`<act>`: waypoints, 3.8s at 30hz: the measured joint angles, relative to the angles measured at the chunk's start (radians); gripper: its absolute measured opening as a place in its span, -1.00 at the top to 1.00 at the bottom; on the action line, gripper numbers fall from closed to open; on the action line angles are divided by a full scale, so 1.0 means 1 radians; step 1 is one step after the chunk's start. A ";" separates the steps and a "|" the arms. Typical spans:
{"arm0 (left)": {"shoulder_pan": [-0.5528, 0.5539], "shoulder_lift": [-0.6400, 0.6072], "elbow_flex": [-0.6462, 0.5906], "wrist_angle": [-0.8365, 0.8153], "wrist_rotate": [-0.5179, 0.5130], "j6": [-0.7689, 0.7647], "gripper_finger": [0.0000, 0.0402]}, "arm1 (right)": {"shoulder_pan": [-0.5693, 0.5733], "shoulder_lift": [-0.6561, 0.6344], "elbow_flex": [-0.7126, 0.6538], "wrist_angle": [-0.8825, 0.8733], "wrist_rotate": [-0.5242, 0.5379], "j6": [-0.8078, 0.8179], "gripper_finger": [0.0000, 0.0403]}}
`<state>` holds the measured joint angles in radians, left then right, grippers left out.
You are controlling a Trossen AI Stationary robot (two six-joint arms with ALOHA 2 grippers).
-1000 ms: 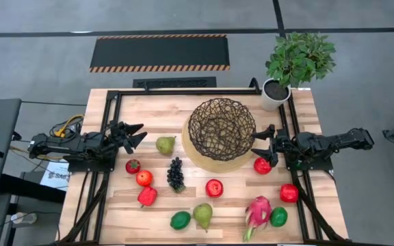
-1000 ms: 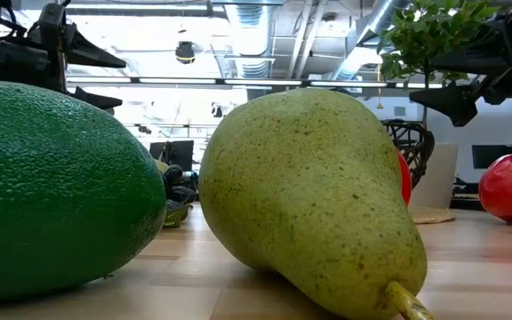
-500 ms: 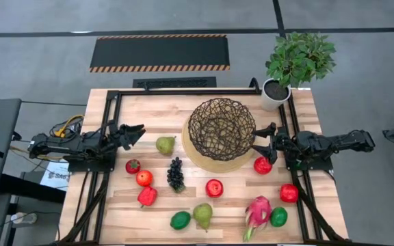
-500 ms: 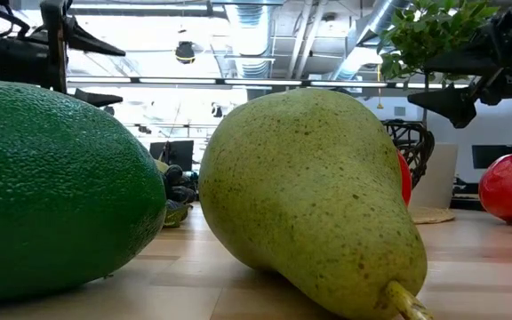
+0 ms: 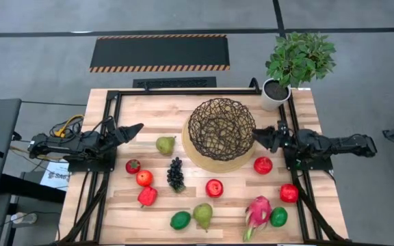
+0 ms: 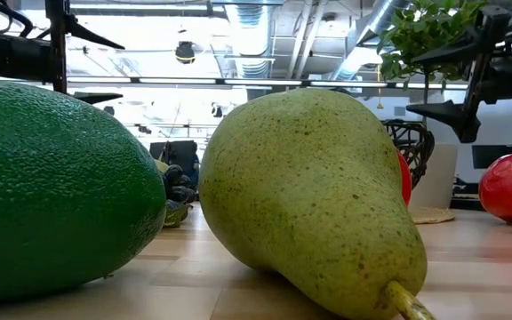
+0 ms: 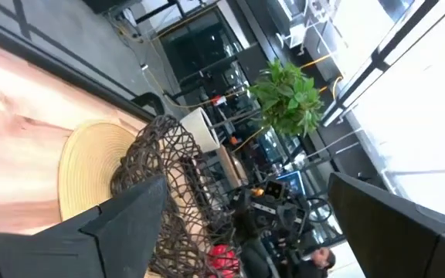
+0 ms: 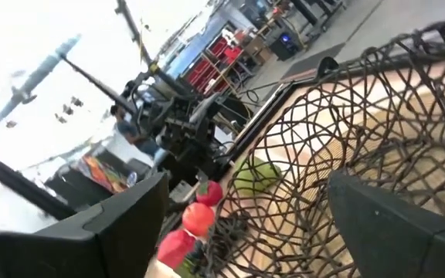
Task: Build produce basket
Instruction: Put the red apple into the black basket
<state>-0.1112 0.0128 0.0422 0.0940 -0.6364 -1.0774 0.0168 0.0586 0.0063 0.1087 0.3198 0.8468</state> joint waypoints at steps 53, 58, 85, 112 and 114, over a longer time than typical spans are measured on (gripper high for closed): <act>0.000 0.434 0.754 -0.511 0.074 0.072 -0.72 | -0.030 1.047 1.232 -1.371 -0.072 0.177 -0.85; 0.000 0.540 0.816 -0.547 0.099 0.062 -0.72 | 0.128 1.088 1.189 -1.478 -0.106 0.414 -0.85; 0.000 0.603 0.821 -0.546 0.115 0.044 -0.72 | 0.326 1.088 0.727 -1.126 -0.257 0.791 -0.85; 0.000 0.603 0.821 -0.548 0.087 0.012 -0.72 | 0.302 1.079 0.621 -1.009 -0.266 0.750 -0.41; 0.000 0.603 0.821 -0.548 0.087 0.011 -0.72 | 0.307 1.084 0.643 -1.024 -0.271 0.749 -0.40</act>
<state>-0.1116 0.6155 0.8631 -0.4541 -0.5492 -1.0668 0.3242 1.1426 0.6498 -0.9156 0.0492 1.5961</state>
